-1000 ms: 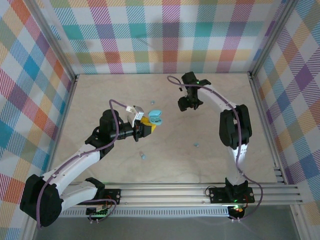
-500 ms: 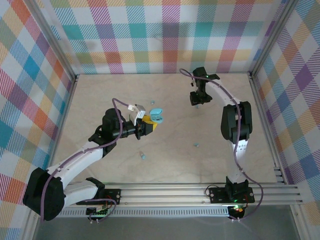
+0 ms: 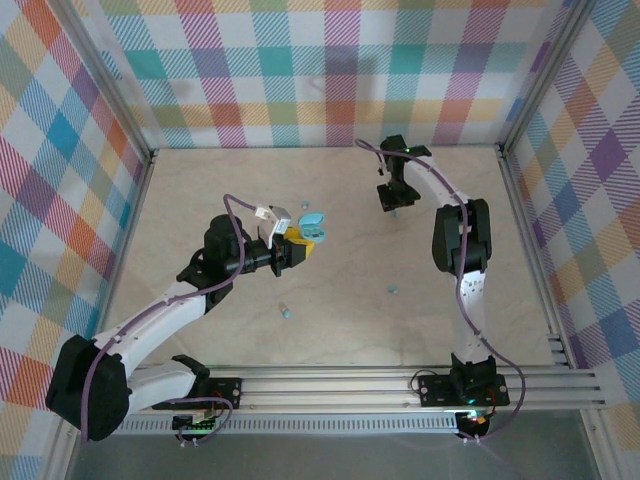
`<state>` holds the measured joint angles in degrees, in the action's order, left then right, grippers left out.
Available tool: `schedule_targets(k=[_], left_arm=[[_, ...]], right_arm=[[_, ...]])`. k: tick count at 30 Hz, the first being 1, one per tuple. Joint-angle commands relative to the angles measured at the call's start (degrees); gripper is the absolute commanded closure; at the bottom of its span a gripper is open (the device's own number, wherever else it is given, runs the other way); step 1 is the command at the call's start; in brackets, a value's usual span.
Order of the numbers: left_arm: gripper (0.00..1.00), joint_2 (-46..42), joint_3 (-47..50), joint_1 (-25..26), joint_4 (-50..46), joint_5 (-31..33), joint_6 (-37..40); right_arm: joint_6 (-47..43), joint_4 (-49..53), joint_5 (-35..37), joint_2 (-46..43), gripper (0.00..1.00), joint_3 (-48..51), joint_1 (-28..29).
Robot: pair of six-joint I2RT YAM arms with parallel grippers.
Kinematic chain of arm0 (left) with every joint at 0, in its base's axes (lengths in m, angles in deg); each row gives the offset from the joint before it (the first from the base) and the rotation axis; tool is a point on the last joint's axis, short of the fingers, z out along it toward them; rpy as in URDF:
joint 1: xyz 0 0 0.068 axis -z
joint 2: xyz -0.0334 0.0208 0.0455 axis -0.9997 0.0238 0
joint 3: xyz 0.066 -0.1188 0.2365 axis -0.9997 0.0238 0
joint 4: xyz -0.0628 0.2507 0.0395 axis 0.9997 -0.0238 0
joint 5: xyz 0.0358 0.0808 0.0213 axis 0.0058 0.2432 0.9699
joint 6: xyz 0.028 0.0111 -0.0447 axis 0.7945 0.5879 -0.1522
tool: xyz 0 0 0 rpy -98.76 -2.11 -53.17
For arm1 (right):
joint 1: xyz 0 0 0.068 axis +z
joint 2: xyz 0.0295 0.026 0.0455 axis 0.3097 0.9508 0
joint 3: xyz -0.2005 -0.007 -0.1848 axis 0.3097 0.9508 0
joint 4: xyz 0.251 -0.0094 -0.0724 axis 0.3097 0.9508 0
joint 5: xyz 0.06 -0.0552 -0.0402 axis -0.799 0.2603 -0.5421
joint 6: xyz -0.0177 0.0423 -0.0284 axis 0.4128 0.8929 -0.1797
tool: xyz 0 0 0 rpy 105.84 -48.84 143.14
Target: Insert wireless bluetooth earbuds into charging case
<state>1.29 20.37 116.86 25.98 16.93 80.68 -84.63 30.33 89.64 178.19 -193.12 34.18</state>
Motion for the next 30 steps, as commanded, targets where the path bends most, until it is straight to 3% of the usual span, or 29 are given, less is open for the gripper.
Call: schedule_targets(k=[1, 8, 30], left_arm=[[0.97, -0.11, -1.99, -0.19, -0.09, 0.49, 1.31], [0.97, 1.99, -6.53, -0.2, -5.87, -2.13, 6.0], [0.97, 2.11, -5.74, -0.15, -2.7, -1.25, 2.74]], right_arm=[[0.24, 2.83, 0.32, 0.72, 0.66, -1.26, 0.09], [0.62, 4.07, 1.64, 0.74, 0.66, -2.64, 0.19], [-0.5, 6.89, 2.17, 7.87, 0.68, -9.65, 0.4]])
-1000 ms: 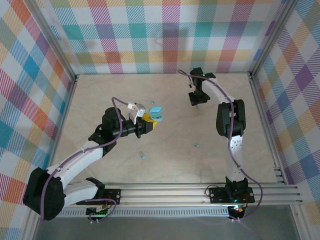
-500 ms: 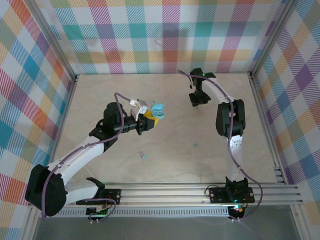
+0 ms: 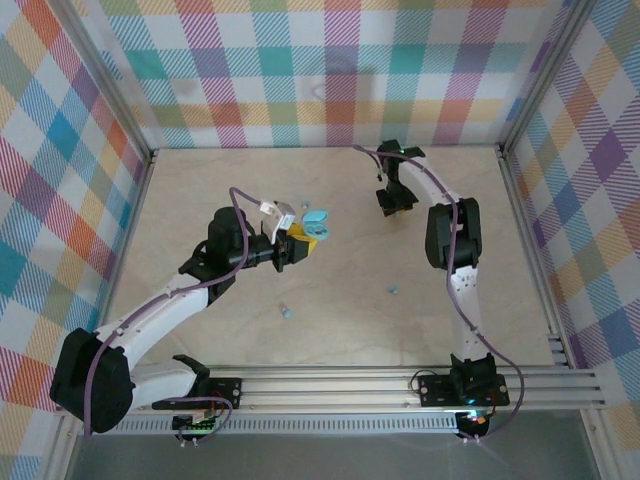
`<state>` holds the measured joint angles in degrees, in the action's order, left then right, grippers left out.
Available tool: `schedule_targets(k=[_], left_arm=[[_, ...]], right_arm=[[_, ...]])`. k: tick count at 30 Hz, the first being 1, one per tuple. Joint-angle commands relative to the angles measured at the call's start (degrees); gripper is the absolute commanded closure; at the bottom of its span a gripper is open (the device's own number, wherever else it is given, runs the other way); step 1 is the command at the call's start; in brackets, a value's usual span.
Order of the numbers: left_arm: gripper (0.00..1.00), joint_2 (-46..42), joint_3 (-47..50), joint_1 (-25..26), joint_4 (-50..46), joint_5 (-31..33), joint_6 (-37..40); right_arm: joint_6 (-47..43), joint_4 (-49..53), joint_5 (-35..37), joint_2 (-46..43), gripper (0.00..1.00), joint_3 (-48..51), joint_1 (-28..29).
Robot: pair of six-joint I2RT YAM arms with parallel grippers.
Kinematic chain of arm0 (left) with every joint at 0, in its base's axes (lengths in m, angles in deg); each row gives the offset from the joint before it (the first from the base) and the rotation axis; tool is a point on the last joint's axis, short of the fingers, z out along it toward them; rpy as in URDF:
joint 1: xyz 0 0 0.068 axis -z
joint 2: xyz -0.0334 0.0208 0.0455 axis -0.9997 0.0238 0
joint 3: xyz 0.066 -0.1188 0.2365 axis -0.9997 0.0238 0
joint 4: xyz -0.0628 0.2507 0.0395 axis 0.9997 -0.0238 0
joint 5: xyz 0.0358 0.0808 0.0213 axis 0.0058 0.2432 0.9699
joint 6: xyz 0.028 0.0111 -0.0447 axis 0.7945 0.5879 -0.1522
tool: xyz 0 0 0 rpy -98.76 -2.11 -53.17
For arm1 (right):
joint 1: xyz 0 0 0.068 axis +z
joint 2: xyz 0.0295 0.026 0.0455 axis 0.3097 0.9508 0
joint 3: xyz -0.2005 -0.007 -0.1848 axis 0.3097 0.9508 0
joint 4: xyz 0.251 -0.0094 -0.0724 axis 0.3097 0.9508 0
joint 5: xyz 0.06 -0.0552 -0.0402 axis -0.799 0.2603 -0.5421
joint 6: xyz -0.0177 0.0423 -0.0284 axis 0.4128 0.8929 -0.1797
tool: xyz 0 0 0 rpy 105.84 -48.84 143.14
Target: Insert wireless bluetooth earbuds into charging case
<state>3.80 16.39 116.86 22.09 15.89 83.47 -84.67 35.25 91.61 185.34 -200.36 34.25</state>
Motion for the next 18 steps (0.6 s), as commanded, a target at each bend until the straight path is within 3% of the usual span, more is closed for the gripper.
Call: schedule_targets(k=[1, 18], left_arm=[[0.97, -0.38, -1.91, -0.15, 0.86, -0.28, 0.11], [0.97, -0.95, -0.99, -0.02, 0.83, -0.37, -0.22]], right_arm=[[-0.6, 2.1, 0.15, 0.94, 0.68, -2.64, 0.38], [-2.86, 2.1, 2.76, 1.22, 0.64, -3.37, 1.34]])
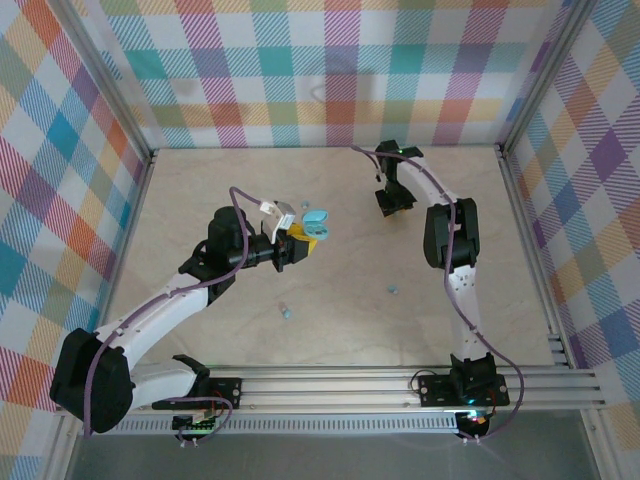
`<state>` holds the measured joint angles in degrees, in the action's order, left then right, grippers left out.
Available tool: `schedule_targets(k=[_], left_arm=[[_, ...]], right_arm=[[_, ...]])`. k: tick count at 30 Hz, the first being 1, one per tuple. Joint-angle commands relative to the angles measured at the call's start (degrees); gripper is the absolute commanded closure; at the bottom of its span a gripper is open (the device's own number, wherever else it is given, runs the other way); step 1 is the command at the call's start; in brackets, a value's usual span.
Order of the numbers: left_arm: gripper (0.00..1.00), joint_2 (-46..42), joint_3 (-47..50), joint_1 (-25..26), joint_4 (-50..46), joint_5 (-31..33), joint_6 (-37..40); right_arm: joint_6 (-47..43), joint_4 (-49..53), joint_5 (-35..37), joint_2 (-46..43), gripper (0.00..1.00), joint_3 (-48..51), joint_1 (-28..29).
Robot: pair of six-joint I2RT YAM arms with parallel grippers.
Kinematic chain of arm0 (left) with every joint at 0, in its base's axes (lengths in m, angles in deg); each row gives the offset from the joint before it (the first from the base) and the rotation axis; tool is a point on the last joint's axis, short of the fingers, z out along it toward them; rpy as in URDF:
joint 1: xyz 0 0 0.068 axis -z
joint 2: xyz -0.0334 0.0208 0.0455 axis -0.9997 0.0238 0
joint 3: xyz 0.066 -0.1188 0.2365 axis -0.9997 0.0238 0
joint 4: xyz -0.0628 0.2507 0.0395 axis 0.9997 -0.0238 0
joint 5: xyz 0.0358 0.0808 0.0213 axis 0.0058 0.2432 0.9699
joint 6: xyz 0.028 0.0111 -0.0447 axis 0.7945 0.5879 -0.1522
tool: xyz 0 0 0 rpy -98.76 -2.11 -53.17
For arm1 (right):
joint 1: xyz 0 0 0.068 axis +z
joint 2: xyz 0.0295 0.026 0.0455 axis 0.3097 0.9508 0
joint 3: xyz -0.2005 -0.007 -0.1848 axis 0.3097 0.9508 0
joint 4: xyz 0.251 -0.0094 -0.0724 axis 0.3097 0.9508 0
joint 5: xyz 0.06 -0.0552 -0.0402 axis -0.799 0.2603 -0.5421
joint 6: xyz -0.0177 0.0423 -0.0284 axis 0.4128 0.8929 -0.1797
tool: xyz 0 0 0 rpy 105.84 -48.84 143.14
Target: Insert wireless bluetooth earbuds into charging case
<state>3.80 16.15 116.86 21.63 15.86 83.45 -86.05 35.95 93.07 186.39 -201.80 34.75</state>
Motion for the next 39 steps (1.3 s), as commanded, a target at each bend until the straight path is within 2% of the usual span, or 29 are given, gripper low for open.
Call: schedule_targets(k=[1, 6, 19, 39], left_arm=[[0.97, -0.94, -0.72, -0.02, 1.23, -0.42, -0.2], [0.97, -1.05, -0.98, -0.02, 0.8, -0.59, 0.07], [0.97, -1.27, -0.72, -0.02, 0.19, -0.7, 0.61], [0.98, -2.02, -0.68, -0.02, -0.6, -0.59, 1.12]], right_arm=[[-1.78, 1.28, 1.44, 0.04, 0.64, -2.02, 0.98], [-2.51, 1.2, 1.28, 0.08, 0.61, -2.79, 1.49], [-5.3, 1.73, 1.19, 2.01, 0.64, -3.18, 1.57], [-3.97, 2.92, 1.33, 1.63, 0.76, -2.77, 1.62]])
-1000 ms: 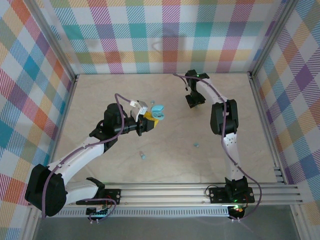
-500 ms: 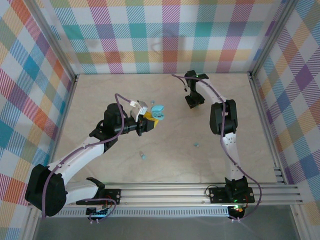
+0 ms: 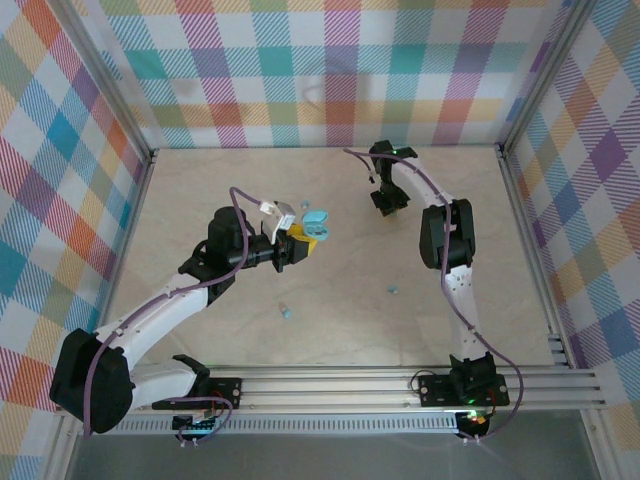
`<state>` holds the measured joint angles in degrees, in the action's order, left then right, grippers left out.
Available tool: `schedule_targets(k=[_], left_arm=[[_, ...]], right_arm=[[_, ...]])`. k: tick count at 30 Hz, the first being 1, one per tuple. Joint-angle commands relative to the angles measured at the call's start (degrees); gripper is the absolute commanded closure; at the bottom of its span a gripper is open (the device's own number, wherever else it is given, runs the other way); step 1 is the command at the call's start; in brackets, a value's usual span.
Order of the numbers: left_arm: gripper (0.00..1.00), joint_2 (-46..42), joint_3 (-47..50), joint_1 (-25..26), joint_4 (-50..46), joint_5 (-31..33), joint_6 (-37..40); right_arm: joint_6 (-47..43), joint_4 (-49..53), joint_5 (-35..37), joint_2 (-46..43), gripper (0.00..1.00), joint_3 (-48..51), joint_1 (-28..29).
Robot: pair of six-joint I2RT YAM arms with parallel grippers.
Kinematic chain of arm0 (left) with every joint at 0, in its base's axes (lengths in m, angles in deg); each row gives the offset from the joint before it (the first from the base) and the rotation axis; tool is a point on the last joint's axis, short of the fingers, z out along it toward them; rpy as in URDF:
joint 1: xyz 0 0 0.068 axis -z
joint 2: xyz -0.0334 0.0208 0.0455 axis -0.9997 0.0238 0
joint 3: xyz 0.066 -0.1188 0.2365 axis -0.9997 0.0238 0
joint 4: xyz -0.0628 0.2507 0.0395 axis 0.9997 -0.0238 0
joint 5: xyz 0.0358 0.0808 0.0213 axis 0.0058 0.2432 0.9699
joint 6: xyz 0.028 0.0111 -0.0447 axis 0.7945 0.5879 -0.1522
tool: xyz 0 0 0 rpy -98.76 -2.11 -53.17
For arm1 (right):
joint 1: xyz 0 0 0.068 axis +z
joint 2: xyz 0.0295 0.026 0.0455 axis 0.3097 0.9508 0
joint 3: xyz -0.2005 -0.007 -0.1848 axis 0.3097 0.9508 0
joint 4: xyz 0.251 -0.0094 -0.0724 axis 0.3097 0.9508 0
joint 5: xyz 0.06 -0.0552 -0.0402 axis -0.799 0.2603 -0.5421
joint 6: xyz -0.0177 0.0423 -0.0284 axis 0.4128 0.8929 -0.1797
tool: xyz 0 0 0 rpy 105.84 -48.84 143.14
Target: Insert wireless bluetooth earbuds into charging case
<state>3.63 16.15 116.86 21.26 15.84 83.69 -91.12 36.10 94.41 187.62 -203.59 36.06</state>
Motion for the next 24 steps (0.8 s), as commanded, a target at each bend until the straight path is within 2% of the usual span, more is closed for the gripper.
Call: schedule_targets(k=[1, 10, 19, 24], left_arm=[[0.98, -1.87, -0.56, -0.01, -0.32, -0.59, 0.96], [0.98, -4.51, 1.01, -0.05, -1.01, -0.68, 1.16], [0.98, -7.89, 3.57, -0.06, -1.96, 0.25, 1.5], [0.98, -9.58, 4.98, -0.02, -2.22, 0.84, 1.43]], right_arm=[[1.57, 2.86, -0.22, 0.04, 0.76, -0.93, 0.28], [7.71, 4.45, -4.24, -2.9, 0.8, 0.99, 0.23], [13.09, 1.82, -21.91, -8.04, 0.83, 6.99, 0.04], [14.31, -1.53, -27.55, -13.06, 0.86, 13.55, 0.04]])
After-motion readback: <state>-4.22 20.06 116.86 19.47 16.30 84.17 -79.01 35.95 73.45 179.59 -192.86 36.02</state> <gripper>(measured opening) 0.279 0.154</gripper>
